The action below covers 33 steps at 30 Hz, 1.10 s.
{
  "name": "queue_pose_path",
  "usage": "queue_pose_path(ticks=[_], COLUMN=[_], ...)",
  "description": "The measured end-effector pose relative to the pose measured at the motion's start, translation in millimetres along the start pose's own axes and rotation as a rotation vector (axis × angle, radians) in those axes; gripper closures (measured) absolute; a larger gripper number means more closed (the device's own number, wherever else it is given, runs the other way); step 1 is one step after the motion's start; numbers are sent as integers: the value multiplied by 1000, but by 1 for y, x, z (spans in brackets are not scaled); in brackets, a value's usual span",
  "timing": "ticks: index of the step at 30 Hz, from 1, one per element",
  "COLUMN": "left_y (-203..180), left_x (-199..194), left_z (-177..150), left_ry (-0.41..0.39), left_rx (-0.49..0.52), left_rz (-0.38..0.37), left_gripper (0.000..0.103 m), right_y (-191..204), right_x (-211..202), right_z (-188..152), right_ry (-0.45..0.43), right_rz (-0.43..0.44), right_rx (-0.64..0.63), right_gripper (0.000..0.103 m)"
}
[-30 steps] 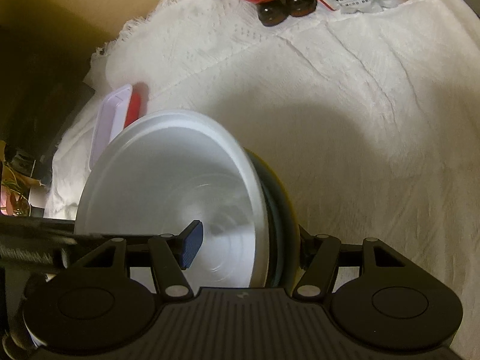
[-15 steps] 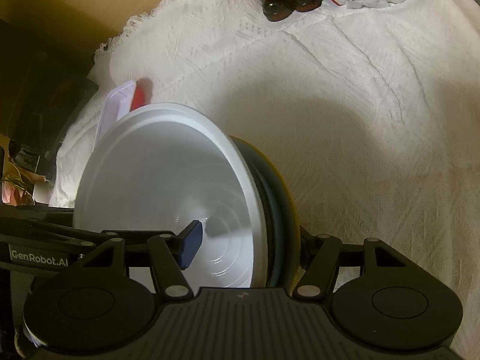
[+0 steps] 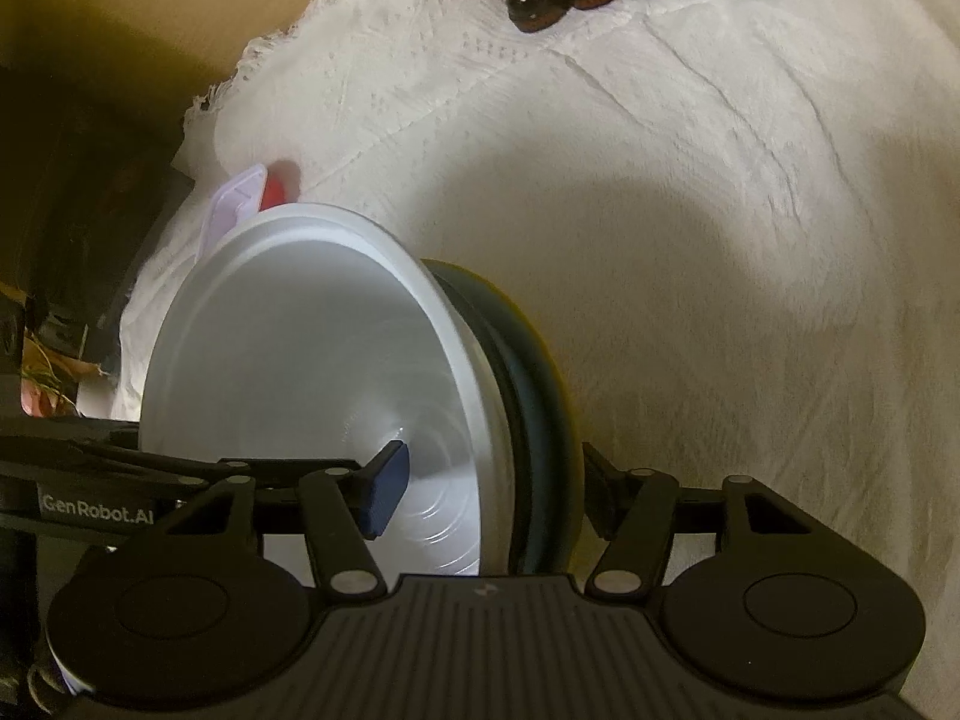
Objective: Organize plates and bowls
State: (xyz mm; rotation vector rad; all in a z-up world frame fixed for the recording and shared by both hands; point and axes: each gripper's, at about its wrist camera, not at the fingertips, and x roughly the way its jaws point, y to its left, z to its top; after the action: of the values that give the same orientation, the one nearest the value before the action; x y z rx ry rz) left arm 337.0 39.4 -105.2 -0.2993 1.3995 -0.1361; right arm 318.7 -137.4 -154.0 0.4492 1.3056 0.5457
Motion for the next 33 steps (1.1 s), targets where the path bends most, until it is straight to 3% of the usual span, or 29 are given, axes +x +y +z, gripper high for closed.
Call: queue_pose_path(ticks=[13, 20, 28, 33], left_y=[4, 6, 29, 64], left_x=[-9, -37, -114, -157], left_z=[-8, -13, -23, -39], left_ry=[6, -8, -130, -222], left_rx=[-17, -5, -15, -46], left_rz=[-25, -63, -105, -60], left_gripper=[38, 38, 38, 38], right_y=[12, 30, 99, 155], right_x=[-5, -22, -62, -59], right_z=[-1, 0, 6, 10], right_ry=[46, 45, -10, -28], right_rz=[-47, -79, -92, -58], right_rx=[1, -16, -117, -221], right_gripper=[48, 47, 46, 46])
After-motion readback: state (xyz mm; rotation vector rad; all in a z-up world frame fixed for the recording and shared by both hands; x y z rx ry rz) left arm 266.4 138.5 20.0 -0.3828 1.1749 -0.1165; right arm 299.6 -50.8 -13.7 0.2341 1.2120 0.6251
